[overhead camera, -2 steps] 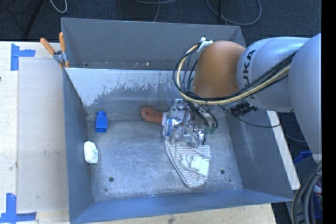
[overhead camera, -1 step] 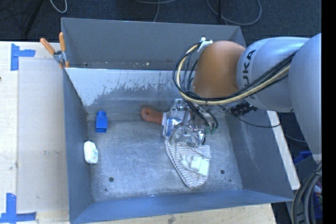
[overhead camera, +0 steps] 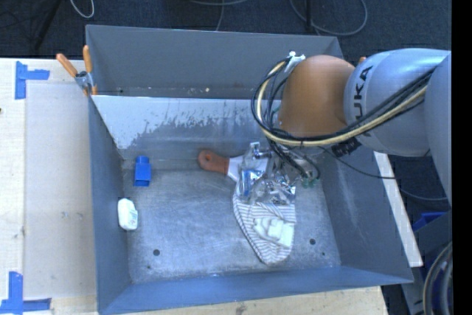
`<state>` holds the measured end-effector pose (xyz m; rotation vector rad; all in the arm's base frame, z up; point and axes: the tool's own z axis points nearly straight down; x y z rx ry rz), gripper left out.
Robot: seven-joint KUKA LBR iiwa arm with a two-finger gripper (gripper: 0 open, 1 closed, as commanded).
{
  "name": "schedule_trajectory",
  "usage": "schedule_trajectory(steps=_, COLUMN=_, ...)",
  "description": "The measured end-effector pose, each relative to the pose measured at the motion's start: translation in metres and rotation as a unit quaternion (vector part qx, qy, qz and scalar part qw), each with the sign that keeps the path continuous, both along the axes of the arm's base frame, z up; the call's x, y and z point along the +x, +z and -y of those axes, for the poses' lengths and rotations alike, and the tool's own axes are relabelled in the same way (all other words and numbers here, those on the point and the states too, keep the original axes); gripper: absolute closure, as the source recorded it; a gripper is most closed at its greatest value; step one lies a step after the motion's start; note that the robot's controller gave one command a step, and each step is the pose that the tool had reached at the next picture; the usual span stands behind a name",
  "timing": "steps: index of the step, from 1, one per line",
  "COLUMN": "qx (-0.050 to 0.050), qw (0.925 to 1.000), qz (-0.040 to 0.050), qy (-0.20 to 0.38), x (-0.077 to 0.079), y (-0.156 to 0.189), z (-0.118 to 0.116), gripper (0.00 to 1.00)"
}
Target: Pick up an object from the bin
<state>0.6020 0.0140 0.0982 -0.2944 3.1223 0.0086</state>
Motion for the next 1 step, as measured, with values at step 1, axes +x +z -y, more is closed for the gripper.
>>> schedule_trajectory(steps=1, qx=-0.003, qw=0.9964, qz=-0.0011, qy=0.084, x=0.0025, y=0.031, z=0.0022, gripper=1.0)
